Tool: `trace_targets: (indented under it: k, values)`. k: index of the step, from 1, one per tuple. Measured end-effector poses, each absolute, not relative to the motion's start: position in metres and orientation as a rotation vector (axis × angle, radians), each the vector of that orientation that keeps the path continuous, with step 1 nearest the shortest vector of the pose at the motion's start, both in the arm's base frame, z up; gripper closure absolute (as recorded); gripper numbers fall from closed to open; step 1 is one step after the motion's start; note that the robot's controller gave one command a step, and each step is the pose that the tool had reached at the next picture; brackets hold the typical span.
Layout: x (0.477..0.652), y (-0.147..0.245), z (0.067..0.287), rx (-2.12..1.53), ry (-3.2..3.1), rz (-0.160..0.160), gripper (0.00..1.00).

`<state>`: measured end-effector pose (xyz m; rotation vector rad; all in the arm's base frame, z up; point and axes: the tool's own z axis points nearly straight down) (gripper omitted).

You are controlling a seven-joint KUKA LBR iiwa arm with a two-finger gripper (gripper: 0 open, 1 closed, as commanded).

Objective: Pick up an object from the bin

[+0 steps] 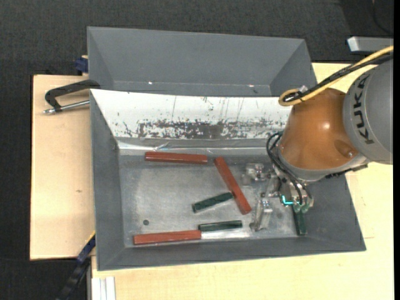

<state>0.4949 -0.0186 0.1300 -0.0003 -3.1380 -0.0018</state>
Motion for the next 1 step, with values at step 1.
trace_targets:
  k: [1]
  values:
    - [0.5012,-0.0125,0.1485,0.104,-3.139,0.0,0.0]
